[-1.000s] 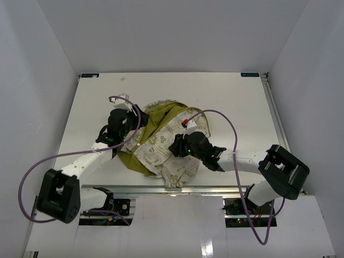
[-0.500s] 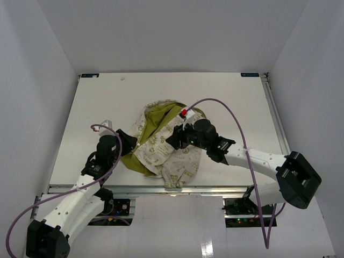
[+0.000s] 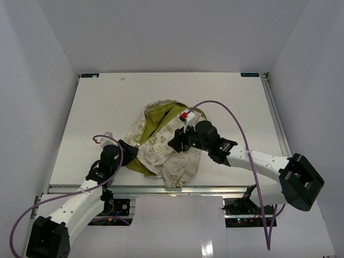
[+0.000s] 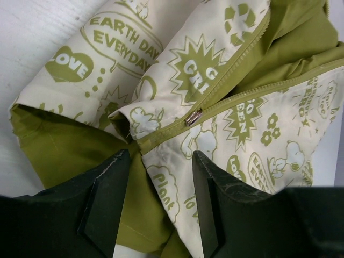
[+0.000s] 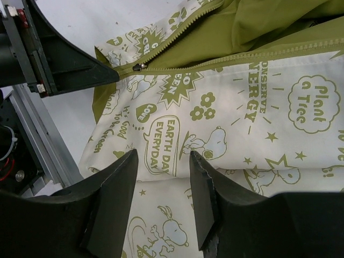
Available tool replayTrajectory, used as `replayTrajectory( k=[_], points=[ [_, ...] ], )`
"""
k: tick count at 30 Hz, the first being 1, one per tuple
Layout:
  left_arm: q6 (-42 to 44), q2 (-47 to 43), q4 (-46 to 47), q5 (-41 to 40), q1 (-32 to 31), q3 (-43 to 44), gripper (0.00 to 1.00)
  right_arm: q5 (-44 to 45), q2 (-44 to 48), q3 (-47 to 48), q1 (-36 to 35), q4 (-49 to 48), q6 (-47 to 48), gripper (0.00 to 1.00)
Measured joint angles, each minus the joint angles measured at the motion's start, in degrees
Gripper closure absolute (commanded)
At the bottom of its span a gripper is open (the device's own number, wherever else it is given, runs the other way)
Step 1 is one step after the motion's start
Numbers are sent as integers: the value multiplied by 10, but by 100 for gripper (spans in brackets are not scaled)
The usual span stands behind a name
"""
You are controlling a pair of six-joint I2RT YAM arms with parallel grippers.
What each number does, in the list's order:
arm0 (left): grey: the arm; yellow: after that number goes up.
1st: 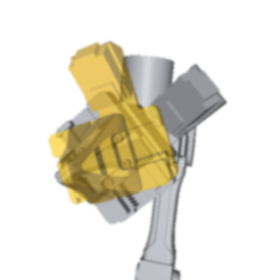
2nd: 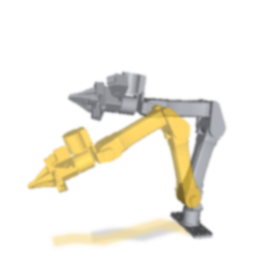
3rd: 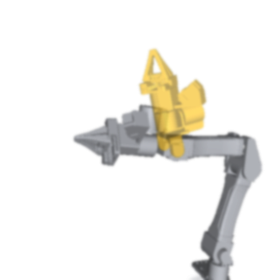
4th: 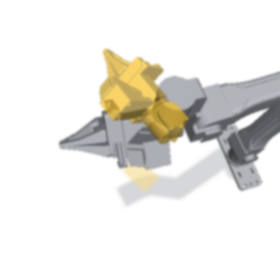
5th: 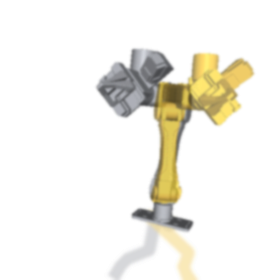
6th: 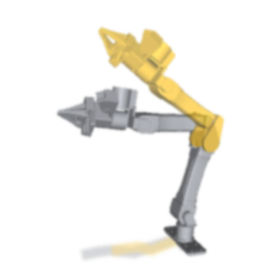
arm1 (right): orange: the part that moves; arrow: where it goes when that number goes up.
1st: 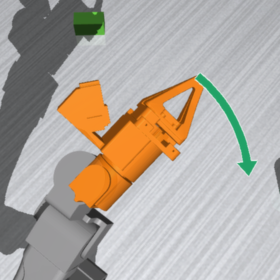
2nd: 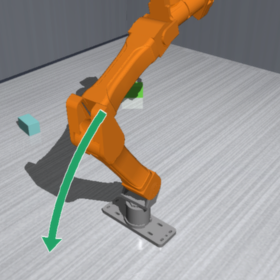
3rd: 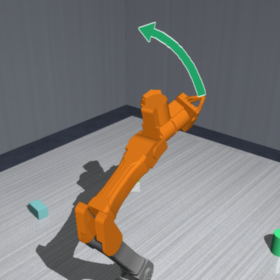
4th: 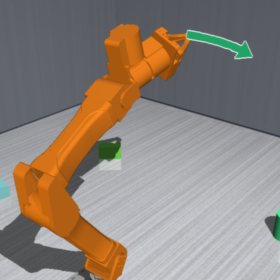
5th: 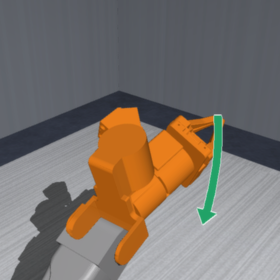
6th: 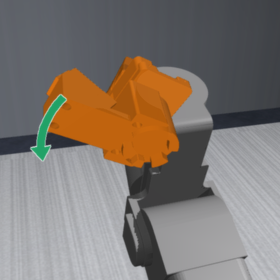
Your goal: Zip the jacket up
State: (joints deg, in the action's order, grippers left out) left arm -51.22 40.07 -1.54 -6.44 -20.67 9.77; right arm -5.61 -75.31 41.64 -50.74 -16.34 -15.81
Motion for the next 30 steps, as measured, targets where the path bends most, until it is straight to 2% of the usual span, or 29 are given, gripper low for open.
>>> replayTrajectory(
  k=[7, 13, 15, 20, 30],
  points=[
    [11, 2, 73, -2, 0, -25, 45, -6, -2, -3, 0, -1, 0, 50],
    [30, 33, 101, -8, 0, -29, 46, -8, -10, -3, 0, 0, 6, 50],
    [35, 39, 107, -8, 0, -29, 46, -9, -10, -3, 0, -1, 9, 50],
    [44, 45, 131, -13, 0, -29, 36, -17, -17, -2, 0, -1, 14, 50],
    [47, 85, 159, -20, 3, -29, 37, -25, -29, 2, 0, 3, 23, 50]
  ],
)
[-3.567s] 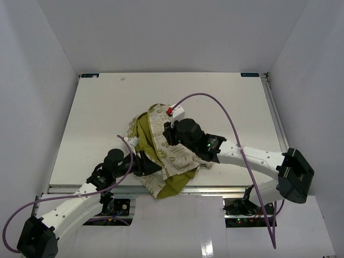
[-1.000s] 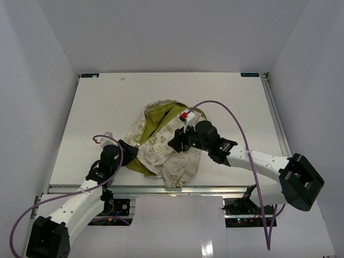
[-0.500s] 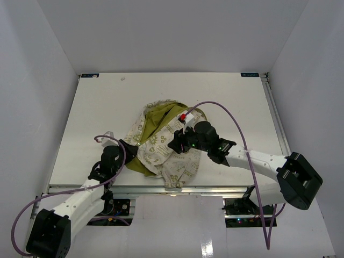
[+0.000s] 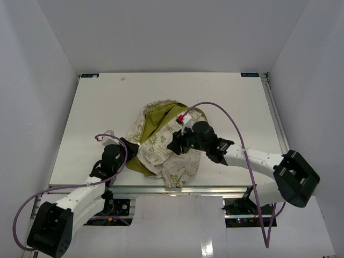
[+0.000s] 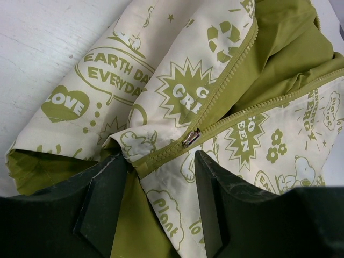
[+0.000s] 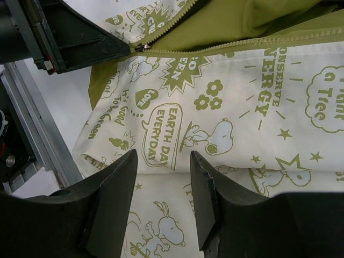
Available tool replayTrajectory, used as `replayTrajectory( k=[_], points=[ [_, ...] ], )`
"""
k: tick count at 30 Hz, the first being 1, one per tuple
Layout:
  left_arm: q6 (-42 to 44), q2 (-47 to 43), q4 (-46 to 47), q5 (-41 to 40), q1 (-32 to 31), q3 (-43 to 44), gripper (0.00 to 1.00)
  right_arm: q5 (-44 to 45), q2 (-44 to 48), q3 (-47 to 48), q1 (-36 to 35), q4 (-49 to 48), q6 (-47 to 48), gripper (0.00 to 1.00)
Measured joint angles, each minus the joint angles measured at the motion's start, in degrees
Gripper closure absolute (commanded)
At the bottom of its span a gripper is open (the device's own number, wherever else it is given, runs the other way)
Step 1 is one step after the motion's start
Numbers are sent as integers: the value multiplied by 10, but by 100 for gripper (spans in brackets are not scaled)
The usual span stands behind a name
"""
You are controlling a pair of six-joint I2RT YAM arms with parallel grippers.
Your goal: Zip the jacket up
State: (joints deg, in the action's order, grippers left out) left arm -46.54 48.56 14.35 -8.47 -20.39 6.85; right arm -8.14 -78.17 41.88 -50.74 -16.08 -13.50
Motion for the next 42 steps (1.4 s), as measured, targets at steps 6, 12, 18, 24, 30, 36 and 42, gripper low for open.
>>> replayTrajectory(
  k=[6, 12, 18, 24, 30, 36, 42],
  points=[
    [1, 13, 37, 1, 1, -10, 54, -2, 0, 2, 0, 1, 5, 49],
    [7, -28, 94, 19, 1, -42, 81, -22, 0, 7, 0, 1, 12, 47],
    [17, -84, 129, 47, 1, -43, 100, -81, -26, 34, 0, -17, 32, 43],
    [22, -98, 131, 65, 1, -43, 100, -196, -100, 86, 17, -70, 37, 36],
    [26, -104, 172, 96, 3, -43, 100, -316, -193, 129, 54, -159, -5, 33],
    [31, -120, 227, 122, 4, -43, 100, -380, -275, 169, 74, -209, -52, 32],
    [31, -129, 253, 133, 4, -43, 100, -418, -321, 197, 84, -283, -108, 31]
  ],
)
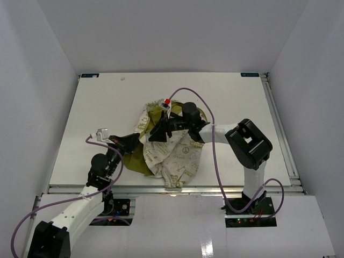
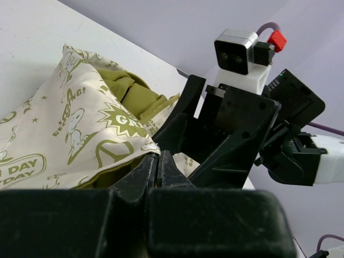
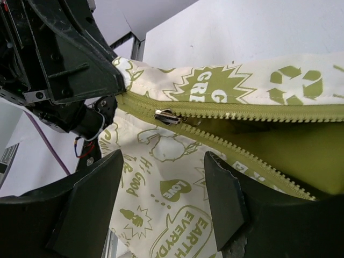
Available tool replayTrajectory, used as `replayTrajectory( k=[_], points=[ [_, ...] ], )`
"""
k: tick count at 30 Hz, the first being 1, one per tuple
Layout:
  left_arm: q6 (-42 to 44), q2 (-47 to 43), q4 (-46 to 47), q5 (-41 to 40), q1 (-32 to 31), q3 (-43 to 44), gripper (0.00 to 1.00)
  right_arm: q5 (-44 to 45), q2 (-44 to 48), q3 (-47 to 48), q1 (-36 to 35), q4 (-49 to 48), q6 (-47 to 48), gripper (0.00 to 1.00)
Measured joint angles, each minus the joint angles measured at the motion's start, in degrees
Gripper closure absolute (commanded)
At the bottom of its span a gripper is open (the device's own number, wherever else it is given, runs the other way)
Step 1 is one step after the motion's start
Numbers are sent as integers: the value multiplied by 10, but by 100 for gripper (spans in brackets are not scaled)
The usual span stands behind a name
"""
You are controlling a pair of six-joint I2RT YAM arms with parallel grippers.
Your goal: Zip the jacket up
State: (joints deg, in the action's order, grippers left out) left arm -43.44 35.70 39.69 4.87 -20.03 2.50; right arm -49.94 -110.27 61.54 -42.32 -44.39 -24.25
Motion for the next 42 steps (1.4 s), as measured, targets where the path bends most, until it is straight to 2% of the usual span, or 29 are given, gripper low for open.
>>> replayTrajectory(
  k=[9, 31, 42],
  points=[
    [1, 22, 35, 3, 0, 0, 100, -32, -61, 10, 21, -114, -85, 29],
    [0, 14, 45, 3, 0, 0, 100, -53, -86, 44, 22, -199, -151, 28],
    [-1, 5, 43, 2, 0, 0, 100, -55, -90, 52, 22, -209, -160, 27]
  ],
)
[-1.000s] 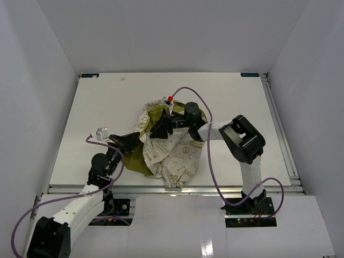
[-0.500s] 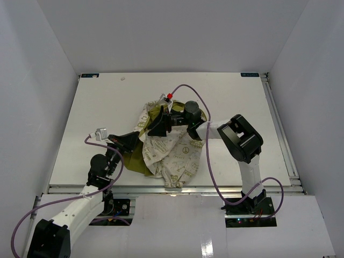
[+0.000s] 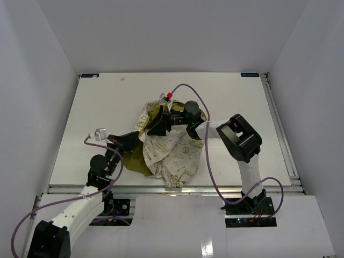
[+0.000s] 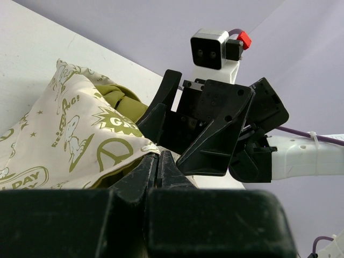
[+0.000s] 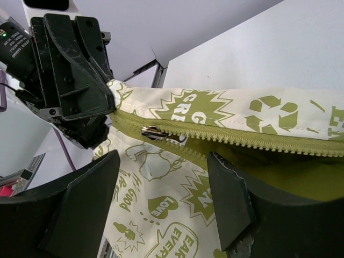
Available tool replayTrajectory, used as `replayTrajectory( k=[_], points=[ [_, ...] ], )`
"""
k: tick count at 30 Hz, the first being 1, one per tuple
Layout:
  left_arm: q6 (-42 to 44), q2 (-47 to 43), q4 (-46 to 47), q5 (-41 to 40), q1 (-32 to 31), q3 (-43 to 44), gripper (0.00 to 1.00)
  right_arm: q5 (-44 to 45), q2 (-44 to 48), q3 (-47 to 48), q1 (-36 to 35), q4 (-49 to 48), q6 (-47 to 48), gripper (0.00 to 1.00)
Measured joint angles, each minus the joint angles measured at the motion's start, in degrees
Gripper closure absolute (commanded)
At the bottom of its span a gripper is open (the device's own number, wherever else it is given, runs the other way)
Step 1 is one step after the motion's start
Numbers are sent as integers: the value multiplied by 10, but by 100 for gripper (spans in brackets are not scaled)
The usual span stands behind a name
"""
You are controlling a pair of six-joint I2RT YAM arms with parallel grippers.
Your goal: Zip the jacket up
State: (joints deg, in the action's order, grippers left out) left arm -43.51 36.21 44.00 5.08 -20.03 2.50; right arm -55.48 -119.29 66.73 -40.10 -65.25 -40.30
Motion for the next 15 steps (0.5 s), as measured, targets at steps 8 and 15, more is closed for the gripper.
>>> replayTrajectory(
  k=[8, 15],
  points=[
    [-3, -4, -2, 0, 0, 0, 100, 0, -11, 10, -1, -8, -1, 27],
    [-5, -10, -2, 1, 0, 0, 100, 2, -11, 13, -1, -9, 2, 26]
  ],
)
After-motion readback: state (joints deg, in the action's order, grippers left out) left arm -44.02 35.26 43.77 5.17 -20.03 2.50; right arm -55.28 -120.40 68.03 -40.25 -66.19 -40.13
